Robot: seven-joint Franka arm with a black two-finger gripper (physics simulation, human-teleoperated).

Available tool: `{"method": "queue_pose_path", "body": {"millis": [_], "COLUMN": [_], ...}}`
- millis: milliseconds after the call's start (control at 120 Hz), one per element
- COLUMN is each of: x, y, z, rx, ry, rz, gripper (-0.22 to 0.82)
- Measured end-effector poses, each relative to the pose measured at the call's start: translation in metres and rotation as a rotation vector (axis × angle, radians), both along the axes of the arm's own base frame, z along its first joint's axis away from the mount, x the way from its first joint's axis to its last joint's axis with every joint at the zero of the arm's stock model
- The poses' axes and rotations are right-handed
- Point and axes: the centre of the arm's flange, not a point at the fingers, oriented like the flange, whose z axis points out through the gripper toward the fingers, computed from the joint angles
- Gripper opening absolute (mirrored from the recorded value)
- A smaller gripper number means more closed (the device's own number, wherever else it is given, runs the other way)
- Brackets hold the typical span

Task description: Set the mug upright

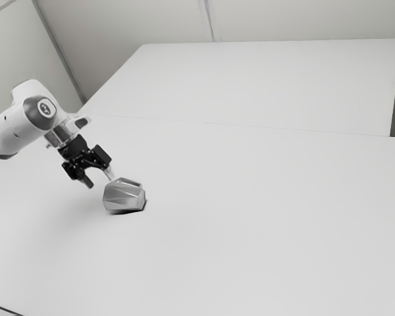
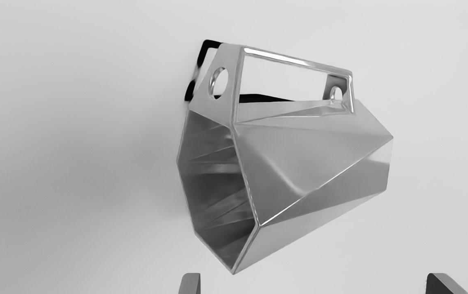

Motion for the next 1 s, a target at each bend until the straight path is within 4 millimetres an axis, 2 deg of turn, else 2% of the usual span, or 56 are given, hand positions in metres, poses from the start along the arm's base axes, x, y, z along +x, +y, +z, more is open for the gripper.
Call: {"method": "queue_pose_path", "body": {"millis": [200, 375, 842, 917, 1000], "x": [0.004, -0.003, -0.013, -0.013, -0.013], "y": [0.001, 0.006, -0.007, -0.009, -0.010], "z": [-0.011, -0.035, -0.075, -0.077, -0.077], "rx": [-0.074, -0.141, -0.329, -0.354, -0.372], "ry": [-0.074, -0.106, -0.206, -0.226, -0.246], "rz": [0.025, 0.054, 0.115, 0.120, 0.117], "gripper": [0.60, 0.60, 0.60, 0.54, 0.40]}}
